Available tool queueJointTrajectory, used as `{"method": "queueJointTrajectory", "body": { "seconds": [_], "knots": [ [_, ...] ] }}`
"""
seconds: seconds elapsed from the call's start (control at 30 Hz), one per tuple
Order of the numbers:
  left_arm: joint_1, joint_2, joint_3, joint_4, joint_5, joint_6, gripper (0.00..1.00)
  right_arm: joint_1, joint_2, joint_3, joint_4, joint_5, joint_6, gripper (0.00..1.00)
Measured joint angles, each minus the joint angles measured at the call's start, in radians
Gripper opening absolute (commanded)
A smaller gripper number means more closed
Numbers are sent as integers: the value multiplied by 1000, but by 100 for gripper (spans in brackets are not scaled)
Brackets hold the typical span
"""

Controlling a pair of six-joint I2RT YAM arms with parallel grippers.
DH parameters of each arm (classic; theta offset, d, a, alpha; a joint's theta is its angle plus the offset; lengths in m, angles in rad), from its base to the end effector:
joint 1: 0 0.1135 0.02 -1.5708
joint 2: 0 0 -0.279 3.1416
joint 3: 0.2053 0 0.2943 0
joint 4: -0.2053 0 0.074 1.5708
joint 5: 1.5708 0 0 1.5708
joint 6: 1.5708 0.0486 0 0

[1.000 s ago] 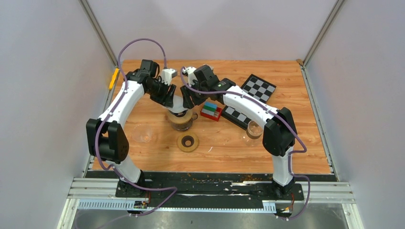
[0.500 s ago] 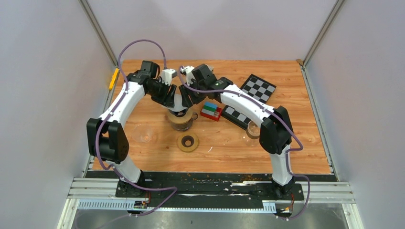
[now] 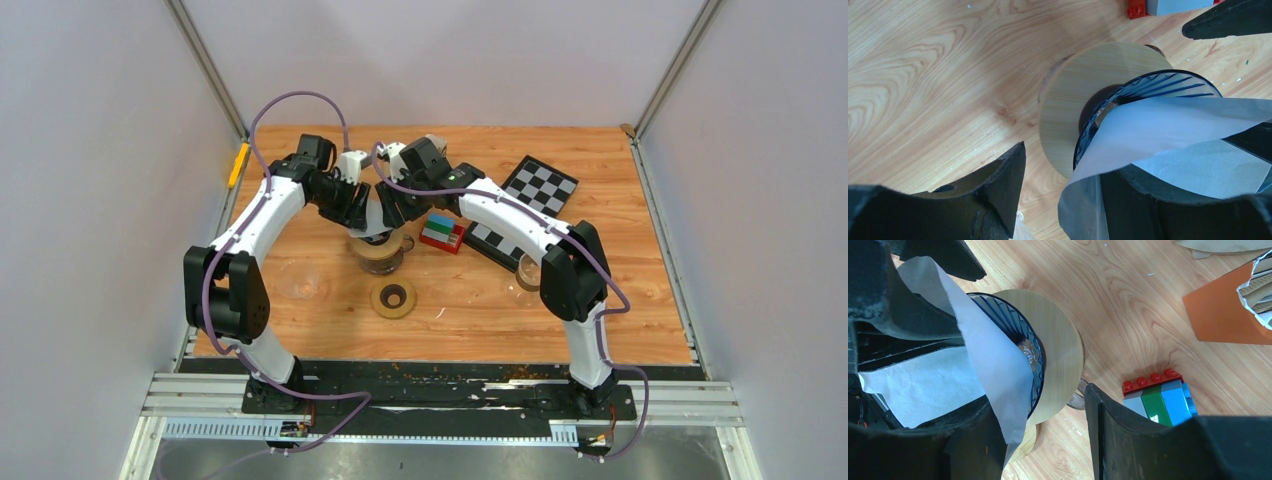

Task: Place the coffee filter in the dripper
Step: Adjust the coffee filter in the coffee dripper.

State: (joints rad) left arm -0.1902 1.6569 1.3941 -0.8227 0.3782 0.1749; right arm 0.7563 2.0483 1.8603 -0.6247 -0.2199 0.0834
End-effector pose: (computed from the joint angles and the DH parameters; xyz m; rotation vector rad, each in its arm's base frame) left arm 0.3829 -0.0920 0.2691 0.5969 2.5507 -0.5058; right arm 0.3753 0.3686 0.2782 -0.9135 2.2846 0.6469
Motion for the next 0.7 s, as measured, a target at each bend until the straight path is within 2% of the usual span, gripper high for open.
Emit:
{"method": "queueJointTrajectory", "body": {
  "seconds": [0.7],
  "knots": [
    [0, 0, -63, 90, 17, -34, 64, 2, 17, 0, 13, 13, -6, 54]
  ]
}}
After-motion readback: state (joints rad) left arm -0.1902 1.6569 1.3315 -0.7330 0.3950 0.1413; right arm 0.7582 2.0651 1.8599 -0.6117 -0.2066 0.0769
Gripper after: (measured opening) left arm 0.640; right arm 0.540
